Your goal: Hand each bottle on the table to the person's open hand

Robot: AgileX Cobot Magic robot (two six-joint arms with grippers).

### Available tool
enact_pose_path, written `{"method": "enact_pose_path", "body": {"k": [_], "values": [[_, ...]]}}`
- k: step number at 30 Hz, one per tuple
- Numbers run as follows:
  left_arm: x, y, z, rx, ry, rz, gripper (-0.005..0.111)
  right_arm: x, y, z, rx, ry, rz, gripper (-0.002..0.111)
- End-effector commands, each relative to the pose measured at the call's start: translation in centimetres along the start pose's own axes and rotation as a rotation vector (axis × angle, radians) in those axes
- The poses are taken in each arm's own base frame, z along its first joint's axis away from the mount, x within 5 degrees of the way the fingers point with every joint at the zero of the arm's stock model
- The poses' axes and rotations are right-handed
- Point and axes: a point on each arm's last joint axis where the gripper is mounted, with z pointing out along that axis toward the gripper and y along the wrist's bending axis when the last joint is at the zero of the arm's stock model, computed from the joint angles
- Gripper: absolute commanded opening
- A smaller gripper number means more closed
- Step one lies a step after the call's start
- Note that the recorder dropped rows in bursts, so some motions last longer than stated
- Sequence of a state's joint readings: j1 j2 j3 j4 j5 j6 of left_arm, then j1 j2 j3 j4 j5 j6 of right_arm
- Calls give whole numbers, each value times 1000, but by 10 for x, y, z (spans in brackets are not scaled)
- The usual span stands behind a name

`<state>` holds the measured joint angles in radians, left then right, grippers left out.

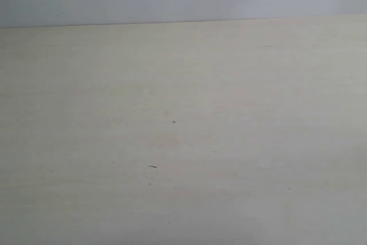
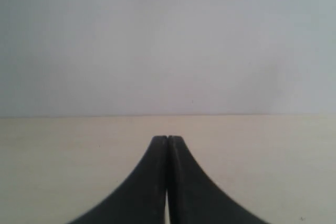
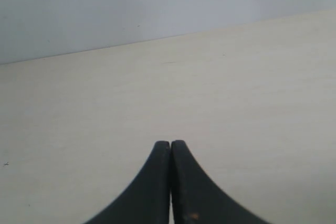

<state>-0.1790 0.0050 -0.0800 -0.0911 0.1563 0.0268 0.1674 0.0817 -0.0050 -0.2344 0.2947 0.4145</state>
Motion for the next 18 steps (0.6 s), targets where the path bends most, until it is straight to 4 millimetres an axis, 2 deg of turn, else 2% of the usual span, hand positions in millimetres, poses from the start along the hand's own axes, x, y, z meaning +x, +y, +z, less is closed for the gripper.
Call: {"method": "enact_pose_path", "body": {"k": [1, 6, 10, 18], "values": [[20, 2, 3, -16, 53, -5, 0, 1, 0, 1, 3, 2, -2, 0], [27, 3, 3, -27, 80, 25, 0, 1, 0, 1, 3, 2, -2, 0], [36, 4, 2, -35, 174, 83, 0, 1, 0, 1, 3, 2, -2, 0], [36, 5, 2, -51, 185, 85, 0, 1, 0, 1, 3, 2, -2, 0]]}}
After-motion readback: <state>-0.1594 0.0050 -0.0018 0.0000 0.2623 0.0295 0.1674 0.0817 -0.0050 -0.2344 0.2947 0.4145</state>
